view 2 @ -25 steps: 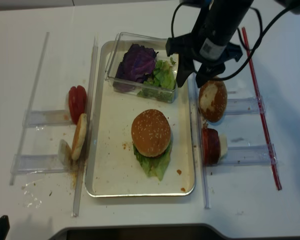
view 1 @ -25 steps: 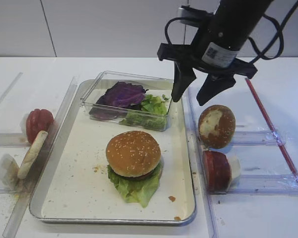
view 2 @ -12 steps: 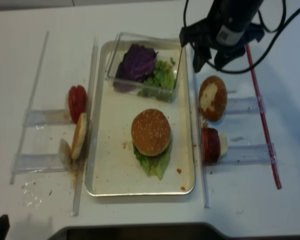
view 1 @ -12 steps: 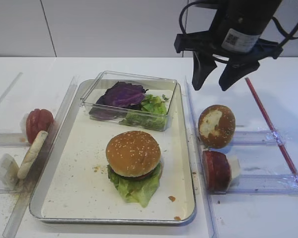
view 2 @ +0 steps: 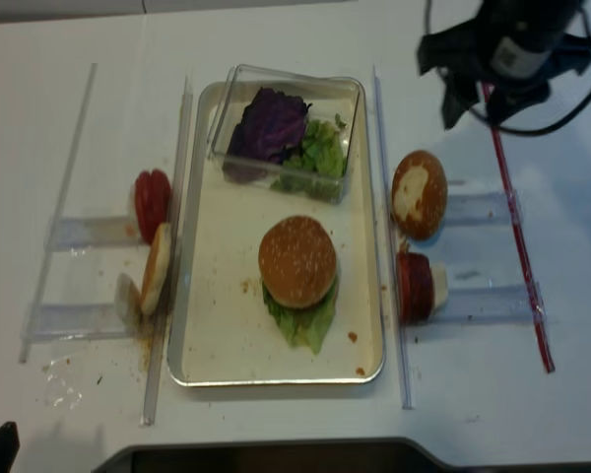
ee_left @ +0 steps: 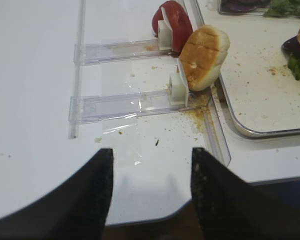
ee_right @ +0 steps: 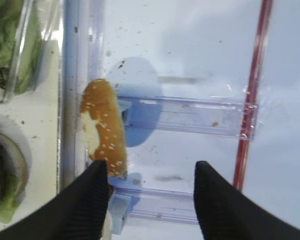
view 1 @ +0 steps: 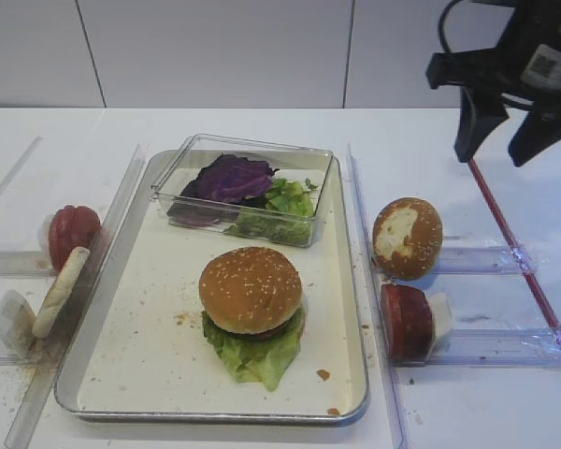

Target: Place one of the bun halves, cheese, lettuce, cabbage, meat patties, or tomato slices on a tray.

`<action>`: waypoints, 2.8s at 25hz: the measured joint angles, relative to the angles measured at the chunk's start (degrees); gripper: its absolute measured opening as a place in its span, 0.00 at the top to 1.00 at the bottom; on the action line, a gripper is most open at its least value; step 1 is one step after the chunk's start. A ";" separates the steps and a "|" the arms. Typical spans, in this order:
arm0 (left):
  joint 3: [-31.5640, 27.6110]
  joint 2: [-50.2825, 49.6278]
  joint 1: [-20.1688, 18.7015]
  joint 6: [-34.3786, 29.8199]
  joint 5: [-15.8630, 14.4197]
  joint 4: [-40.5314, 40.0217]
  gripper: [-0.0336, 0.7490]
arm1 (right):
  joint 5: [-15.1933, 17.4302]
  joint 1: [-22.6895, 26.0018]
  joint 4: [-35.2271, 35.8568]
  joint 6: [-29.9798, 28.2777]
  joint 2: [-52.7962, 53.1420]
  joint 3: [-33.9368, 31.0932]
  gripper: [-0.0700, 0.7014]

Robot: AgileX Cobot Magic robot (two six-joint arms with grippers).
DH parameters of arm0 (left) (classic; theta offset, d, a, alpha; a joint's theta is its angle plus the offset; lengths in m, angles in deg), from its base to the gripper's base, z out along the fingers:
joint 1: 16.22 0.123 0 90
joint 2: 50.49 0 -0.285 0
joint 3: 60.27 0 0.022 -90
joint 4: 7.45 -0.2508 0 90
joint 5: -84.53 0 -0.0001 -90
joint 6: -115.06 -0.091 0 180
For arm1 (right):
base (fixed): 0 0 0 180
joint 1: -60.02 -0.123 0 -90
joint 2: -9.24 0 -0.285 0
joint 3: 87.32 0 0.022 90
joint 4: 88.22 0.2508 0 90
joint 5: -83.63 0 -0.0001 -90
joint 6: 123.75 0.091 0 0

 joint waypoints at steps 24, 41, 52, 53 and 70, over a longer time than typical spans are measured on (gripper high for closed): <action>0.00 0.00 0.00 0.00 0.00 0.00 0.52 | 0.09 5.86 -3.86 -6.08 24.01 -21.36 0.37; 0.00 0.00 0.00 0.00 0.00 0.00 0.52 | 0.86 5.86 -5.26 -6.35 54.07 -38.55 0.37; 0.00 0.00 0.00 0.00 0.00 0.00 0.52 | 1.70 5.86 -8.50 -7.04 71.36 -47.33 0.39; 0.00 0.00 0.00 0.00 0.00 0.00 0.52 | 1.70 5.86 -8.50 -7.04 72.95 -48.33 0.39; 0.00 0.00 0.00 0.00 0.09 0.00 0.52 | 0.71 5.95 -8.53 -10.53 94.60 -53.59 0.41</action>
